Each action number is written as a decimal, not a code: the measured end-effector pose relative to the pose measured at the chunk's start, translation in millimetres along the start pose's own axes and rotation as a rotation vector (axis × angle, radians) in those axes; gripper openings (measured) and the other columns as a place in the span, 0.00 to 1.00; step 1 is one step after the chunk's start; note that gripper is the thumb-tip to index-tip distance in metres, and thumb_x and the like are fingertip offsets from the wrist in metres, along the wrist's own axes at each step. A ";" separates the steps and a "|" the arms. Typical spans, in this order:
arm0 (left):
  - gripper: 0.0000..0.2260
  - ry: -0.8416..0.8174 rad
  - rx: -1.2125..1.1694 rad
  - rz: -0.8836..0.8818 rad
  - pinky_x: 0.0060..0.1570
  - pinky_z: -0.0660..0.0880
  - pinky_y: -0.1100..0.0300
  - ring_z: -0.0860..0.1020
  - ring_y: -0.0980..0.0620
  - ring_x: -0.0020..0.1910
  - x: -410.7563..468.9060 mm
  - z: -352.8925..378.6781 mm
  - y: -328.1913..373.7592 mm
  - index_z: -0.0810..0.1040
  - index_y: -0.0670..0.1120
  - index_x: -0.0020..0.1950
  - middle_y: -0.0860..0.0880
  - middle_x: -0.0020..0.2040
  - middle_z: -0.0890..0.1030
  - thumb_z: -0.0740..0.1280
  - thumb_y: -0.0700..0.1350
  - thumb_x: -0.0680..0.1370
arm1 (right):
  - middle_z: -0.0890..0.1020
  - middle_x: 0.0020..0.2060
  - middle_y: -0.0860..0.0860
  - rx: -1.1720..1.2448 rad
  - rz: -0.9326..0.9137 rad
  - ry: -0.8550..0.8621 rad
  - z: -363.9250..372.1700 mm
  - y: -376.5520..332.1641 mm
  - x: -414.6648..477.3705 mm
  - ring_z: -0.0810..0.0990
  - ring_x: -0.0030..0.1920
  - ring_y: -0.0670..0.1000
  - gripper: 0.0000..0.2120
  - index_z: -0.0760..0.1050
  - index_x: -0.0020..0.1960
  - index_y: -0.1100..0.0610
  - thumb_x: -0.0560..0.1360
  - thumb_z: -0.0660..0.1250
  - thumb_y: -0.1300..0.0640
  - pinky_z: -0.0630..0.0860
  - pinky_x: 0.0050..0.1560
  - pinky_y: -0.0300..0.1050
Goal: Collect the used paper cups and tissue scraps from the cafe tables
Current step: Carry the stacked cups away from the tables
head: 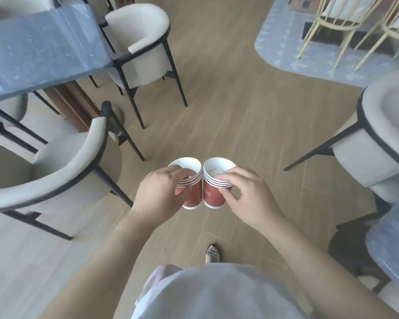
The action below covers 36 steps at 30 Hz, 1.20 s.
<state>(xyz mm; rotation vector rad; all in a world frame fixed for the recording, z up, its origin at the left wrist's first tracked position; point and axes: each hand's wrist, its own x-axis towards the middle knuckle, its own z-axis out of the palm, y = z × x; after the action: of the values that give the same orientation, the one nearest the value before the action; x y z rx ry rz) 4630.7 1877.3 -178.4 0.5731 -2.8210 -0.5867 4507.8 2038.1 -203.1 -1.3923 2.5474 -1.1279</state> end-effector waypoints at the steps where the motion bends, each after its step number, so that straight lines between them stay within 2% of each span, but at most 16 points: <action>1: 0.11 0.003 -0.006 0.019 0.35 0.76 0.53 0.80 0.45 0.39 22.7 -0.7 -5.4 0.81 0.51 0.50 0.52 0.44 0.82 0.70 0.43 0.70 | 0.82 0.43 0.50 -0.005 -0.001 0.005 0.2 7.4 20.9 0.78 0.45 0.54 0.13 0.80 0.48 0.57 0.66 0.72 0.68 0.68 0.47 0.36; 4: 0.11 0.013 -0.029 0.060 0.35 0.76 0.51 0.80 0.43 0.38 84.4 1.4 -22.2 0.81 0.49 0.50 0.50 0.42 0.82 0.70 0.41 0.69 | 0.81 0.43 0.51 -0.014 -0.003 -0.008 6.2 31.3 79.2 0.78 0.45 0.54 0.12 0.80 0.48 0.57 0.66 0.72 0.68 0.67 0.47 0.34; 9: 0.12 0.009 -0.064 0.021 0.35 0.75 0.53 0.79 0.43 0.37 182.9 13.7 -67.5 0.81 0.49 0.51 0.50 0.42 0.82 0.70 0.40 0.68 | 0.81 0.43 0.50 -0.047 0.016 -0.043 32.6 69.1 179.4 0.78 0.44 0.53 0.11 0.80 0.48 0.56 0.67 0.72 0.66 0.67 0.46 0.33; 14: 0.13 0.018 -0.076 -0.005 0.38 0.74 0.55 0.79 0.42 0.38 308.5 19.9 -131.0 0.81 0.48 0.51 0.49 0.43 0.83 0.70 0.39 0.68 | 0.81 0.44 0.50 -0.067 0.005 -0.087 68.4 107.5 311.7 0.79 0.45 0.53 0.10 0.80 0.49 0.56 0.68 0.71 0.65 0.71 0.45 0.39; 17: 0.13 0.002 -0.057 0.022 0.39 0.71 0.57 0.79 0.43 0.40 382.8 6.5 -161.2 0.81 0.49 0.53 0.50 0.45 0.83 0.69 0.40 0.69 | 0.82 0.44 0.51 -0.075 0.023 -0.089 78.5 120.6 387.1 0.79 0.45 0.54 0.11 0.80 0.48 0.56 0.68 0.72 0.66 0.71 0.46 0.39; 23: 0.14 0.002 -0.001 0.175 0.39 0.75 0.54 0.80 0.43 0.40 555.8 -33.5 -212.2 0.81 0.49 0.53 0.50 0.45 0.83 0.70 0.39 0.68 | 0.82 0.44 0.50 -0.074 0.036 0.026 85.7 148.9 547.7 0.79 0.46 0.53 0.11 0.80 0.48 0.55 0.67 0.72 0.65 0.71 0.47 0.38; 32: 0.14 0.012 -0.025 0.404 0.36 0.73 0.55 0.79 0.43 0.37 810.1 -47.8 -209.4 0.81 0.45 0.53 0.48 0.44 0.82 0.70 0.38 0.68 | 0.81 0.44 0.49 -0.130 0.065 0.255 46.4 247.5 746.6 0.77 0.47 0.48 0.11 0.80 0.49 0.55 0.67 0.72 0.65 0.68 0.48 0.33; 36: 0.13 0.006 -0.052 0.432 0.35 0.74 0.53 0.79 0.42 0.37 919.7 -34.9 -200.2 0.81 0.47 0.53 0.49 0.43 0.82 0.70 0.39 0.69 | 0.81 0.44 0.48 -0.141 0.059 0.313 27.1 306.7 831.7 0.75 0.46 0.45 0.12 0.80 0.49 0.55 0.67 0.72 0.66 0.68 0.47 0.31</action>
<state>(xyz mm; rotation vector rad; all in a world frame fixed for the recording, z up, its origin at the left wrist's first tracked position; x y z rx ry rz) 3875.0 1317.9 -123.1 -0.0494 -2.7841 -0.5647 3796.9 1509.8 -157.7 -1.2421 2.9138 -1.2682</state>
